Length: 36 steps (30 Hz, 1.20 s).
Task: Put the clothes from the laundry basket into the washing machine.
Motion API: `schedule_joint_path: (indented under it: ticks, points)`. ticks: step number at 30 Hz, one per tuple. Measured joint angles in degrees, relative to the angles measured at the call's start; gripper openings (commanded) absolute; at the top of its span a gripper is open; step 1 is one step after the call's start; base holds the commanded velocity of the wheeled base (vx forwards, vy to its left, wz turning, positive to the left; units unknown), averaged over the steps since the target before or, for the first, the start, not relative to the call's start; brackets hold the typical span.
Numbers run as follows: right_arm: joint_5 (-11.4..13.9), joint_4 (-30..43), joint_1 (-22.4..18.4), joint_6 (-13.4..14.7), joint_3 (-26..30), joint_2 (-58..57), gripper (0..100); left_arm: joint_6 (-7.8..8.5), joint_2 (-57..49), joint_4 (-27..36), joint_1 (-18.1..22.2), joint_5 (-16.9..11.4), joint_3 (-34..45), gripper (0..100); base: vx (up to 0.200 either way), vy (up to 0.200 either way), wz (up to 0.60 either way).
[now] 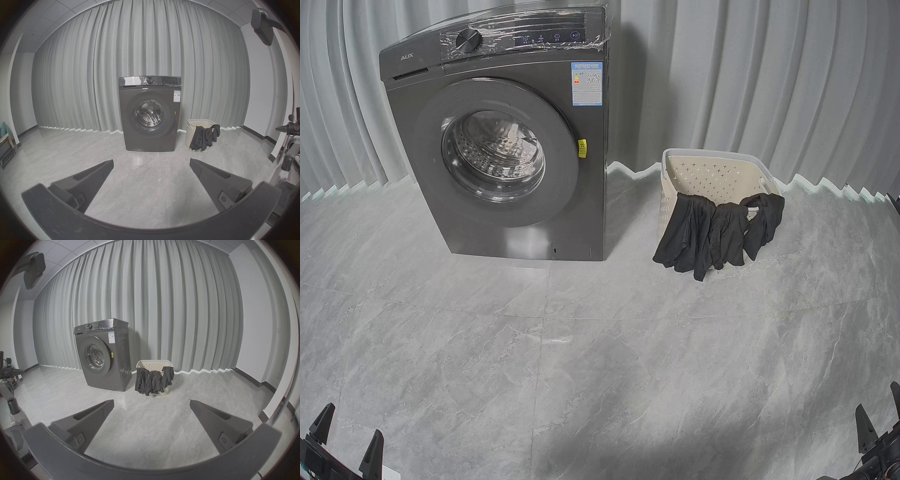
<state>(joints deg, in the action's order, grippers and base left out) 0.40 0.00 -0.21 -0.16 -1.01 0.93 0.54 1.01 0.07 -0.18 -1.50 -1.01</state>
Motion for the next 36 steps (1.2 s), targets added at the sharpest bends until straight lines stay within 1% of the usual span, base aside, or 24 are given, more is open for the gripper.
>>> schedule_joint_path:
  ticks: [31,33,36]
  points:
    - [0.0,0.0,0.0,0.0,0.0,0.0,100,-0.11,0.0,0.0,0.0,0.0,0.0,100,0.0,0.0,0.0]
    - [0.0,0.0,0.0,0.0,0.0,0.0,100,-0.4,0.0,0.0,0.0,0.0,0.0,100,0.2,0.0,0.0]
    - [0.0,0.0,0.0,0.0,0.0,0.0,100,-0.43,0.0,-0.1,0.0,0.1,0.0,100,0.2,0.0,0.0]
